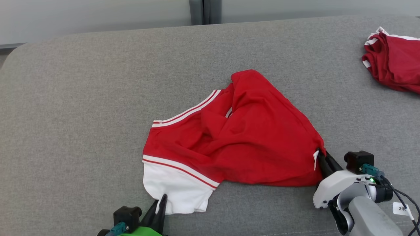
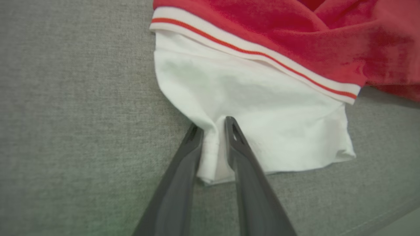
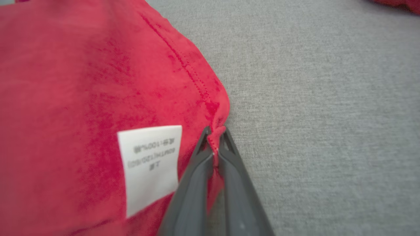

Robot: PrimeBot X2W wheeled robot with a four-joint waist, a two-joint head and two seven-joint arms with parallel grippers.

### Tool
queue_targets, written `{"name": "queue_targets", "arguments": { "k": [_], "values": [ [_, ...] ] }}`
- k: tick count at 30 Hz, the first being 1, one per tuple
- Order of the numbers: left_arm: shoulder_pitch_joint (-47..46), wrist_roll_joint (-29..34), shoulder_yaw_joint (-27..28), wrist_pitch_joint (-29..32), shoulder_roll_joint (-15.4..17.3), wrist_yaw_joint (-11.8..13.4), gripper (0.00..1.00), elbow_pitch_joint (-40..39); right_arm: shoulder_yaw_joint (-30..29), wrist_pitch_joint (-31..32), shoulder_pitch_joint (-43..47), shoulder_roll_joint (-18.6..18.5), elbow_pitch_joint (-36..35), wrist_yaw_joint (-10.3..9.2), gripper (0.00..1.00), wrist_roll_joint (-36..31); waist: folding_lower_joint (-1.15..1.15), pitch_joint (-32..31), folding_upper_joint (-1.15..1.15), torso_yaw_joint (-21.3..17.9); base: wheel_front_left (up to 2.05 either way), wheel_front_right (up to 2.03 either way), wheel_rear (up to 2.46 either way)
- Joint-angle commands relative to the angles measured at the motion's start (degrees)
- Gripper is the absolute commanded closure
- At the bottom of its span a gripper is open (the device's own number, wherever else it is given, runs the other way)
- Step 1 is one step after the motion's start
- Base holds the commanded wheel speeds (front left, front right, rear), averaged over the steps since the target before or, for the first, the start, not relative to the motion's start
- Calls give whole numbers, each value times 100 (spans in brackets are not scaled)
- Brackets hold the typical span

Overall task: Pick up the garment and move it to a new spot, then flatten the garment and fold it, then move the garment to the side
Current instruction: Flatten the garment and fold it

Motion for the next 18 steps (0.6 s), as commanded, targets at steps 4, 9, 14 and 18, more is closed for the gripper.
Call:
{"name": "queue_targets", "arguments": {
  "k": [4,9,14,18],
  "values": [
    [-80,-160,93,32,-15,0,100,-376,-112,5,139,-95,-529,0,100,84,0,-90,0,-53,0,0,0],
    [-424,-368,229,32,192,0,100,-1056,-172,5,42,-227,-1130,0,100,201,0,-138,0,-120,0,0,0],
    [-1403,-522,154,74,611,1,100,-1325,5,5,-564,-337,-1397,0,100,476,0,-30,0,-245,0,0,0],
    [-2544,-864,140,337,895,1,100,-1304,162,87,-1419,-338,-1321,0,100,1057,0,259,0,-329,0,0,0]
  ]
}}
